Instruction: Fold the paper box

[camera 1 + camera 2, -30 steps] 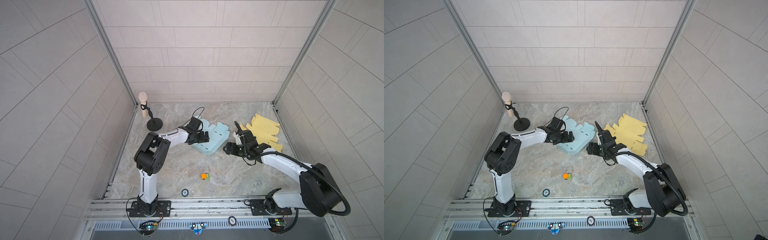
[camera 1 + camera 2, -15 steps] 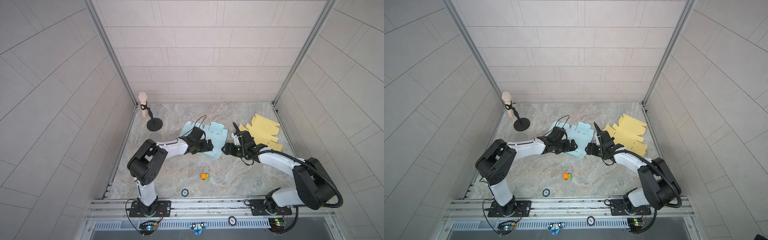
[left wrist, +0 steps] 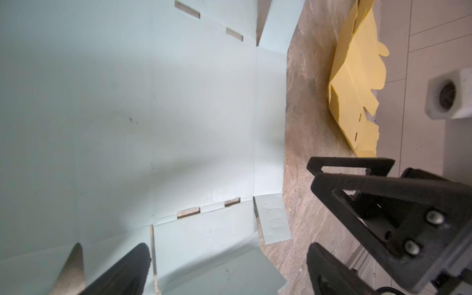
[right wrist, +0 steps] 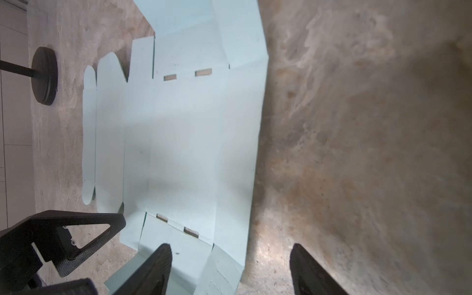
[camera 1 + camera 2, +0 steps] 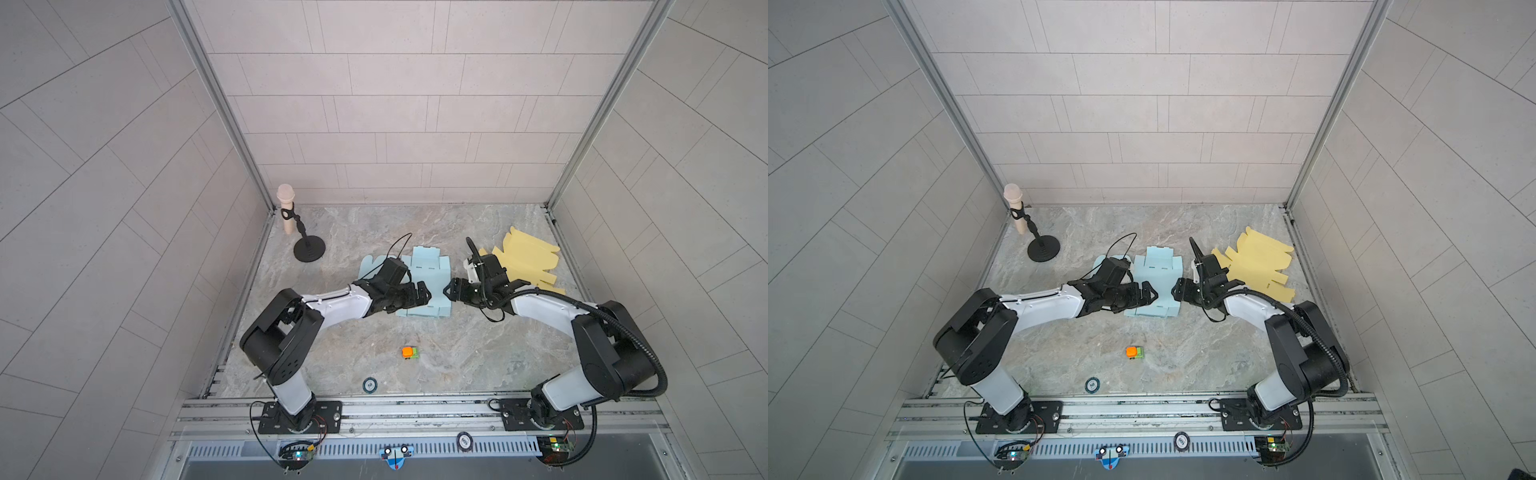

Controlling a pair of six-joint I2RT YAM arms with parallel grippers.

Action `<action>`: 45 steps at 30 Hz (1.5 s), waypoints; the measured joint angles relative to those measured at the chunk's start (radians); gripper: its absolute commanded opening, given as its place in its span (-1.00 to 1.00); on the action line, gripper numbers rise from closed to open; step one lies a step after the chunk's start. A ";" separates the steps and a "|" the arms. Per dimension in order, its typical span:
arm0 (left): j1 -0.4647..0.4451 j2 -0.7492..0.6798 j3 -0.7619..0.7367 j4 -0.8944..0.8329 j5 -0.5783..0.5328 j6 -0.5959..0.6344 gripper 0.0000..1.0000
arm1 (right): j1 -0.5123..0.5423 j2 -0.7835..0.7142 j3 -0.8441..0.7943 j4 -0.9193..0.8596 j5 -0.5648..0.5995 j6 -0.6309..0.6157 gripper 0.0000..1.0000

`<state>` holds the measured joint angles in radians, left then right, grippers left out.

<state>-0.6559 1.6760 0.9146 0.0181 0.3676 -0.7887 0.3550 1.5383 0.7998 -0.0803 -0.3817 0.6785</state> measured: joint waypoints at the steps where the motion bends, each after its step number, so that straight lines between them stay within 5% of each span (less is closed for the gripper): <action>1: 0.010 -0.005 0.002 -0.005 0.003 0.010 1.00 | -0.001 0.012 0.017 -0.002 -0.001 -0.004 0.48; 13: 0.195 0.026 0.110 -0.134 -0.007 0.188 0.89 | -0.003 0.125 0.085 -0.006 0.001 -0.008 0.36; 22: 0.193 0.126 0.122 -0.132 0.011 0.213 0.84 | -0.003 0.169 0.085 0.021 -0.005 0.029 0.20; 35: 0.177 0.097 0.025 -0.006 0.014 0.150 0.83 | -0.005 0.219 0.076 0.144 -0.071 0.071 -0.18; 45: 0.122 0.091 0.016 0.004 -0.019 0.136 0.83 | -0.005 0.219 0.054 0.172 -0.078 0.084 -0.29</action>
<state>-0.5335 1.7672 0.9306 0.0219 0.3485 -0.6525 0.3504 1.7573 0.8539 0.0921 -0.4595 0.7620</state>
